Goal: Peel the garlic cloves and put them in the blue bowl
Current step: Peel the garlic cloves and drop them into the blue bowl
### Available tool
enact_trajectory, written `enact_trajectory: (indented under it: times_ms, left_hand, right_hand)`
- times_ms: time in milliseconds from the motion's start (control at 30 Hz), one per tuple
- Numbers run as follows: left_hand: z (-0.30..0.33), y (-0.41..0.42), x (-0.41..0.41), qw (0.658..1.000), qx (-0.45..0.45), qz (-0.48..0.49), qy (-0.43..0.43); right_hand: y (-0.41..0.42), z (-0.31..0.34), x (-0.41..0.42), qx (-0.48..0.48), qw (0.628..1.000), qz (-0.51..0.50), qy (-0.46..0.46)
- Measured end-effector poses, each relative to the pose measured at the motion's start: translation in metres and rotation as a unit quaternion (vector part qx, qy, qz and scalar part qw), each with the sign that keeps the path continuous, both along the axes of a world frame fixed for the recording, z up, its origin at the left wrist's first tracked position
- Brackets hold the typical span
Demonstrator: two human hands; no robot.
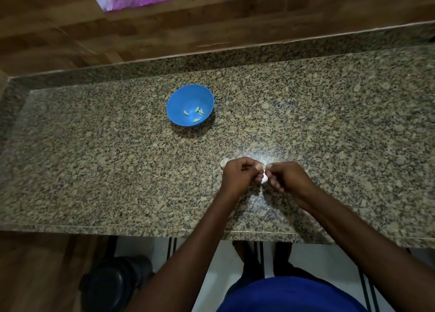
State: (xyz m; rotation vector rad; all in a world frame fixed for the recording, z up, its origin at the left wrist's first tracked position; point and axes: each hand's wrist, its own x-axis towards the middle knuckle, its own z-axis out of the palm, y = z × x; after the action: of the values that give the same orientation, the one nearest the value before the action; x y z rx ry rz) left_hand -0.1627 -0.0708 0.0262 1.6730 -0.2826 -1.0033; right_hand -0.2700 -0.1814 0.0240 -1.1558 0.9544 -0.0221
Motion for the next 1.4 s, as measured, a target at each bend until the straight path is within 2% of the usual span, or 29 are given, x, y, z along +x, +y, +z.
enact_trajectory:
  times_ms: [67,100,167,200,267,333,367,500,600,700,800,900,967,1000,1033,1067,1100,1133,1167,1200,1267,1333,1400]
  left_hand:
    - [-0.003,0.004,-0.001,0.997,-0.006,-0.025,-0.072]
    - [-0.003,0.005,0.000,0.995,-0.005,-0.033,-0.095]
    - [-0.003,0.006,0.000,0.991,-0.003,-0.039,-0.125]
    - [-0.003,0.007,0.000,0.990,-0.002,-0.039,-0.132]
    - [-0.004,0.008,0.000,0.992,0.001,-0.033,-0.121]
    - [-0.005,0.008,0.000,0.996,0.001,-0.025,-0.086]
    - [-0.004,0.008,0.000,0.997,-0.002,-0.022,-0.070]
    - [0.001,0.009,0.001,0.999,-0.018,-0.017,-0.048]
    - [0.002,0.010,0.000,0.998,-0.022,-0.016,-0.049]
    - [0.000,0.011,-0.002,0.998,-0.016,-0.009,-0.056]
    - [0.000,0.009,-0.002,0.999,-0.021,0.008,-0.048]
    - [0.002,0.007,-0.003,0.999,-0.027,0.026,-0.034]
    - [0.002,0.006,-0.004,0.999,-0.027,0.045,-0.013]
    - [0.002,0.006,-0.005,0.998,-0.025,0.054,0.003]
    - [0.000,0.006,-0.006,0.998,-0.021,0.064,0.022]
    - [-0.002,0.005,-0.007,0.996,-0.015,0.076,0.042]
    - [-0.003,0.005,-0.008,0.994,-0.009,0.091,0.062]
    - [-0.005,0.005,-0.010,0.991,-0.004,0.106,0.081]
    - [-0.004,0.004,-0.011,0.988,0.000,0.119,0.098]
    - [-0.004,0.003,-0.012,0.985,0.005,0.129,0.111]
    - [-0.001,0.000,-0.014,0.981,0.015,0.144,0.126]
    - [0.000,-0.003,-0.013,0.975,0.020,0.170,0.141]
    - [0.000,-0.004,-0.010,0.969,0.027,0.193,0.151]
  right_hand:
    - [-0.004,0.001,0.002,0.172,0.985,-0.017,0.002]
    - [-0.006,0.002,0.002,0.226,0.974,-0.023,-0.008]
    - [-0.007,0.007,0.000,0.242,0.970,-0.017,-0.006]
    - [-0.007,0.010,-0.001,0.192,0.981,0.005,0.006]
    - [-0.005,0.012,-0.004,0.015,0.998,0.052,0.021]
    - [-0.004,0.011,-0.006,-0.154,0.985,0.072,0.010]
    - [-0.003,0.010,-0.006,-0.201,0.977,0.076,0.002]
    - [-0.002,0.009,-0.008,-0.198,0.979,0.039,-0.011]
    - [-0.003,0.009,-0.007,-0.142,0.990,0.014,0.004]
    - [-0.006,0.011,-0.004,-0.084,0.996,0.033,0.007]
    - [-0.007,0.010,0.000,0.043,0.999,0.020,0.006]
    - [-0.008,0.010,0.002,0.246,0.969,0.003,-0.034]
    - [-0.008,0.009,0.002,0.327,0.943,-0.011,-0.067]
    - [-0.007,0.009,0.001,0.334,0.940,-0.014,-0.064]
    - [-0.006,0.009,0.001,0.301,0.952,-0.007,-0.048]
    - [-0.004,0.007,0.002,0.205,0.978,0.020,-0.018]
    - [-0.002,0.007,0.002,0.051,0.996,0.070,0.019]
    - [0.001,0.007,0.002,-0.131,0.981,0.130,0.062]
    - [0.005,0.007,0.002,-0.289,0.936,0.181,0.091]
    - [0.008,0.006,0.002,-0.387,0.891,0.212,0.105]
    - [0.015,0.007,0.002,-0.465,0.855,0.210,0.098]
    - [0.020,0.004,-0.001,-0.504,0.836,0.195,0.094]
    - [0.023,0.000,-0.004,-0.517,0.833,0.183,0.076]
